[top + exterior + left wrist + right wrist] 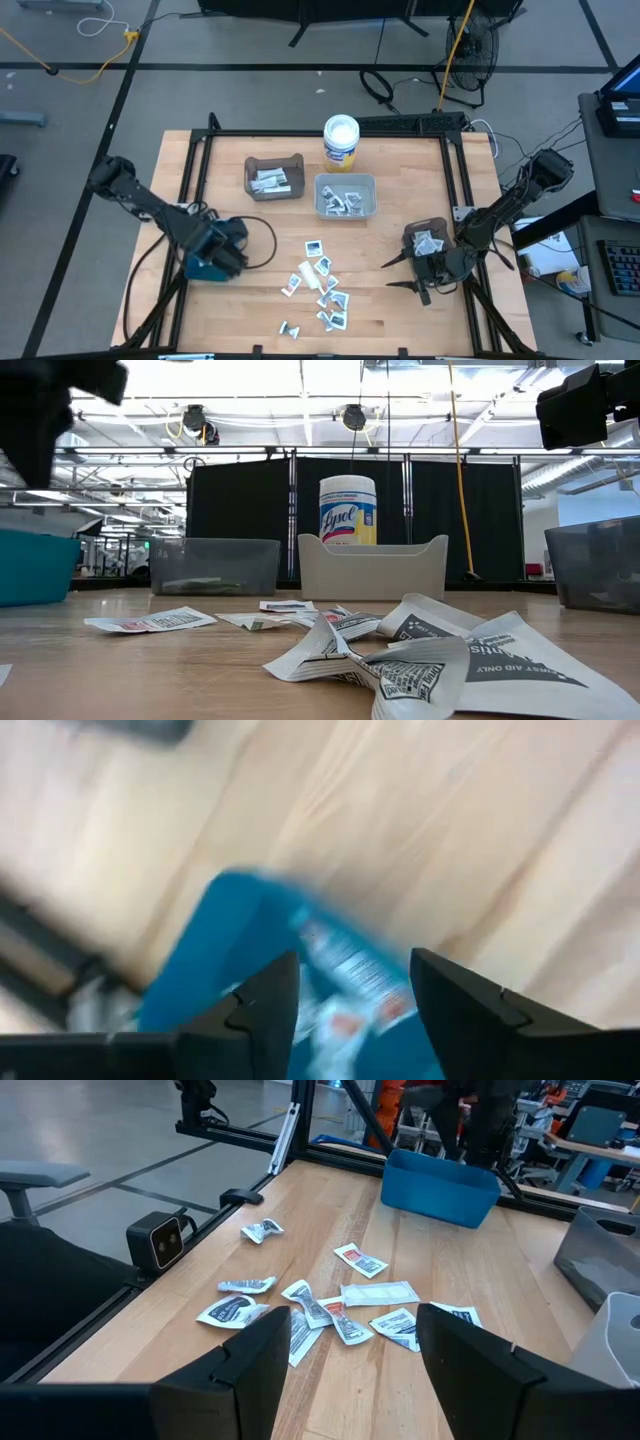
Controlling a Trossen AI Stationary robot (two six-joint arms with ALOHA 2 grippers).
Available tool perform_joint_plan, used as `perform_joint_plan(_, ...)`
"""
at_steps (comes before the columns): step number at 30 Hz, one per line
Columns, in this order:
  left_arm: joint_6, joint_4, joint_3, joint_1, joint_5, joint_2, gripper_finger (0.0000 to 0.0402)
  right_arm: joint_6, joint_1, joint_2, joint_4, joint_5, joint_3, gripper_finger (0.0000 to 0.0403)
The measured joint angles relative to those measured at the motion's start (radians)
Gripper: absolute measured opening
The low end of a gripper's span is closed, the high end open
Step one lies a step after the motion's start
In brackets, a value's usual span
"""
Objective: Pick & Place First Aid Supplies
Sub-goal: Put the orange ointment pack into the blue bin
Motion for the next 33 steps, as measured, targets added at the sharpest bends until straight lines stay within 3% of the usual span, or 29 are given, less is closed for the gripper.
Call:
perform_joint_plan(9, 0.145, 0.442, 0.014, 0.078, -0.073, 0.009, 0.0203, 0.001, 0.000, 0.000, 0.000, 0.000, 0.000, 0.0212)
perform_joint_plan(17, 0.554, 0.843, 0.014, 0.085, -0.056, 0.150, 0.0217, 0.001, 0.000, 0.000, 0.000, 0.000, 0.000, 0.0212)
perform_joint_plan(21, 0.608, 0.855, 0.036, 0.088, -0.051, 0.244, 0.0239, 0.000, 0.000, 0.000, -0.005, 0.000, 0.000, 0.0212)
perform_joint_plan(33, 0.564, 0.807, 0.132, 0.087, 0.030, 0.466, 0.0299, 0.000, 0.000, 0.000, -0.012, 0.000, 0.000, 0.0212)
